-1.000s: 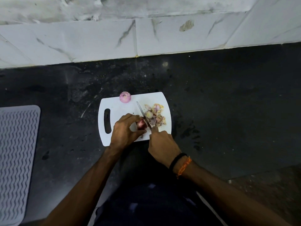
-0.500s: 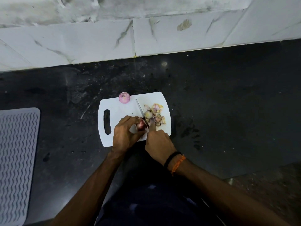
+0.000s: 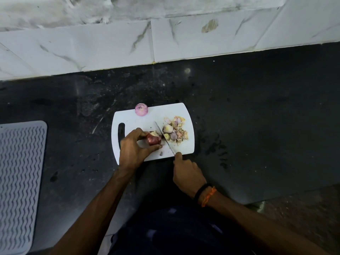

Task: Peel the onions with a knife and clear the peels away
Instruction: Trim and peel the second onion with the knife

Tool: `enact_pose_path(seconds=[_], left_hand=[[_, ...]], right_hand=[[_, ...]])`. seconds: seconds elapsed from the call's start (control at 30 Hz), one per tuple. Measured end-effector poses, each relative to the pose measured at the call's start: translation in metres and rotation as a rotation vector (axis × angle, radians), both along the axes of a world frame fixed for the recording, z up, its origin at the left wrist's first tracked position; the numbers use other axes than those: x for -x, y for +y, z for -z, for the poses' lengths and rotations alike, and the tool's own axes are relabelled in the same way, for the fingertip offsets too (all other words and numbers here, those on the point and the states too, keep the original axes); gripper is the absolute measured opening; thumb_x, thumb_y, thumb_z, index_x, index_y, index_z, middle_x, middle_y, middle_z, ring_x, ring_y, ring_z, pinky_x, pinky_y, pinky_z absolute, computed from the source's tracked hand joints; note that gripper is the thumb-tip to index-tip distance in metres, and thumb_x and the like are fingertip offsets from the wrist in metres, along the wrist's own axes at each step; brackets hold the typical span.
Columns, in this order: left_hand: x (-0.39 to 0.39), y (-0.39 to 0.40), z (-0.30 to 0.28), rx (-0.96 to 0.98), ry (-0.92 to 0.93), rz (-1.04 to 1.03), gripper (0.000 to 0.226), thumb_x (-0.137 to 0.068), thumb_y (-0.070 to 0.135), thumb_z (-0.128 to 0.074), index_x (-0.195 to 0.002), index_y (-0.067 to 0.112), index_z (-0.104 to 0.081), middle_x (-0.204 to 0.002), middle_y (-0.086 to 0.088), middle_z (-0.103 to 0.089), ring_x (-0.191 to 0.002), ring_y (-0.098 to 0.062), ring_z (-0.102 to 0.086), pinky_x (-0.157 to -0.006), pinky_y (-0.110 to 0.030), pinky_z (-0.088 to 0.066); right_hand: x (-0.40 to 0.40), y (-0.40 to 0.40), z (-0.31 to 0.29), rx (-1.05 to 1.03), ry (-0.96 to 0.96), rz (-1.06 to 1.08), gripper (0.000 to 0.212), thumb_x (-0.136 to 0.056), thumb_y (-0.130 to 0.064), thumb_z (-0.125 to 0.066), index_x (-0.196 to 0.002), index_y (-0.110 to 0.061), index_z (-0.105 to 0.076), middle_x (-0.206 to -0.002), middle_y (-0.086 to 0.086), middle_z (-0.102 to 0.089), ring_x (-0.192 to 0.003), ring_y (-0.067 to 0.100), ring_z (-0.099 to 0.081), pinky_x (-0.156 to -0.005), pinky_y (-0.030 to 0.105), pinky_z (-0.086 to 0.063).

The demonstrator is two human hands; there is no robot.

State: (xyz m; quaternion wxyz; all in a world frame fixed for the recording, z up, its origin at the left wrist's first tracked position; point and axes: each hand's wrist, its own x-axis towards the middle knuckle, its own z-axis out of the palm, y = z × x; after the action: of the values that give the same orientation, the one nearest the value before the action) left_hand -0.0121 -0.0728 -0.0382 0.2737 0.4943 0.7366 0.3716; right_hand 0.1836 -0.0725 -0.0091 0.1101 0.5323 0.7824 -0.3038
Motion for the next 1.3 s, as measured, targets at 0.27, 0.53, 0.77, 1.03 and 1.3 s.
enact_pose_path(seconds=[0.27,0.53,0.77,1.03,1.3], left_hand=[[0.013,-0.001,-0.005,0.054,0.039,0.041,0.055,-0.057,0.035,-0.098,-0.099,0.018,-0.066,-0.098,0.009,-0.071,-0.093,-0.009,-0.065,-0.081,-0.033,-0.055],[0.003,-0.006,-0.008,-0.156,-0.597,-0.051,0.055,-0.061,-0.003,-0.090,-0.110,-0.003,-0.064,-0.112,-0.016,-0.072,-0.108,-0.030,-0.070,-0.097,-0.044,-0.055],[0.002,-0.003,-0.017,-0.130,-1.197,-0.001,0.063,-0.058,0.016,-0.093,-0.115,0.004,-0.070,-0.118,-0.017,-0.070,-0.113,-0.031,-0.065,-0.094,-0.036,-0.054],[-0.003,-0.003,-0.032,-0.064,-1.581,0.073,0.075,-0.058,0.020,-0.089,-0.124,-0.005,-0.065,-0.122,-0.029,-0.064,-0.113,-0.037,-0.065,-0.095,-0.043,-0.055],[-0.012,-0.003,-0.038,-0.046,-1.597,0.059,0.069,-0.061,0.029,-0.090,-0.120,-0.001,-0.070,-0.121,-0.021,-0.067,-0.109,-0.030,-0.067,-0.091,-0.039,-0.057]], right_hand=[[-0.002,0.002,0.007,0.009,0.037,0.055,0.030,-0.106,-0.026,-0.031,-0.130,-0.009,-0.037,-0.106,0.019,-0.064,-0.093,0.041,-0.063,-0.067,0.039,-0.036],[-0.013,0.014,-0.004,-0.098,0.272,0.143,0.020,-0.106,-0.033,-0.039,-0.101,-0.016,-0.048,-0.081,0.000,-0.062,-0.070,0.022,-0.060,-0.066,0.040,-0.048],[-0.018,0.033,-0.008,0.304,0.623,0.669,0.027,-0.102,-0.020,-0.050,-0.086,-0.003,-0.064,-0.068,0.002,-0.055,-0.054,0.012,-0.046,-0.049,0.033,-0.038],[-0.009,0.059,-0.052,0.441,0.908,0.479,0.020,-0.103,-0.024,-0.053,-0.084,-0.027,-0.062,-0.059,0.007,-0.045,-0.043,0.016,-0.035,-0.039,0.024,-0.028],[0.001,0.060,-0.060,0.326,0.875,0.293,0.042,-0.097,-0.051,-0.057,-0.067,-0.021,-0.058,-0.055,0.009,-0.047,-0.043,0.014,-0.037,-0.041,0.024,-0.031]])
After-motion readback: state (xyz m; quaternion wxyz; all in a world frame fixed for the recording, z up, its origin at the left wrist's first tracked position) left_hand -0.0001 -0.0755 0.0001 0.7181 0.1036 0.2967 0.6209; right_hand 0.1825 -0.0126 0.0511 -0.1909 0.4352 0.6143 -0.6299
